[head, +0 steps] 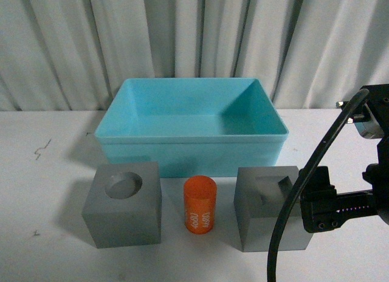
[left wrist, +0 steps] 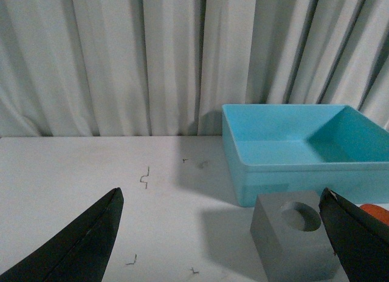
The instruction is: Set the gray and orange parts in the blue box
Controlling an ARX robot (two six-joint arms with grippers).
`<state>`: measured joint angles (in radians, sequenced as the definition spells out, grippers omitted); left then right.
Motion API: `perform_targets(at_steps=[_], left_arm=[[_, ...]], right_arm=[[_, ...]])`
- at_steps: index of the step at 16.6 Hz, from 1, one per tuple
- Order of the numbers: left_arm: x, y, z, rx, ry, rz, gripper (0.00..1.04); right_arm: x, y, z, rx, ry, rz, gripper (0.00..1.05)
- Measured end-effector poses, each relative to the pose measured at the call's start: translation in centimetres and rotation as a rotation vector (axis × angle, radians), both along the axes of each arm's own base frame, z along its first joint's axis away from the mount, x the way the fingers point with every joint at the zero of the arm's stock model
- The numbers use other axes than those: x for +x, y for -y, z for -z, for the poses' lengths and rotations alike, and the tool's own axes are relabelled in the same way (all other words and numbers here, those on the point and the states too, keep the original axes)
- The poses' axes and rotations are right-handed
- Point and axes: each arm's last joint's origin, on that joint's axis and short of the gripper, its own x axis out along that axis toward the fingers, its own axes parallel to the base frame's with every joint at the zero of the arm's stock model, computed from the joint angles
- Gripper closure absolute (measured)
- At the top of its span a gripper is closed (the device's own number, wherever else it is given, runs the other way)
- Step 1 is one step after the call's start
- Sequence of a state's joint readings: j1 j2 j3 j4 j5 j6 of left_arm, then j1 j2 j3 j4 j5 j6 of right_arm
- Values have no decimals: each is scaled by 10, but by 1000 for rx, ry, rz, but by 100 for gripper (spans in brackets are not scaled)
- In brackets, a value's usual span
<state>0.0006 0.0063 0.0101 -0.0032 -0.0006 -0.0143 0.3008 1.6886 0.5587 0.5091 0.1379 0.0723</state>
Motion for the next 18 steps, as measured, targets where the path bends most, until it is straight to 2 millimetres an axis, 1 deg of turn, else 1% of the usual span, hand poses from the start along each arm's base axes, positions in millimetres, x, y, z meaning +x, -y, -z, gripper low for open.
perform_targets(at_steps=[5,7,8,9,10,12,14,15,16,18], left_arm=[[0,0,0,0,0,0,7],[0,0,0,0,0,0,7],[0,0,0,0,0,0,7],[0,0,0,0,0,0,7],[0,0,0,0,0,0,7],[0,0,0,0,0,0,7],[0,0,0,0,0,0,7],[0,0,0,0,0,0,7],[0,0,0,0,0,0,7],[0,0,0,0,0,0,7]], right_arm=[[2,-1,17,-9,-43,17,6],[5,-2,20,-1,-42,24,6],[11,-5,25,11,-39,35,6],[12,-5,26,17,-37,40,10],[12,-5,26,22,-40,41,23],[12,-6,27,34,-47,33,52],[11,-5,27,34,-50,34,75],[10,-4,27,36,-52,40,83],[8,0,25,36,-54,49,86],[-3,7,16,32,-73,67,87]])
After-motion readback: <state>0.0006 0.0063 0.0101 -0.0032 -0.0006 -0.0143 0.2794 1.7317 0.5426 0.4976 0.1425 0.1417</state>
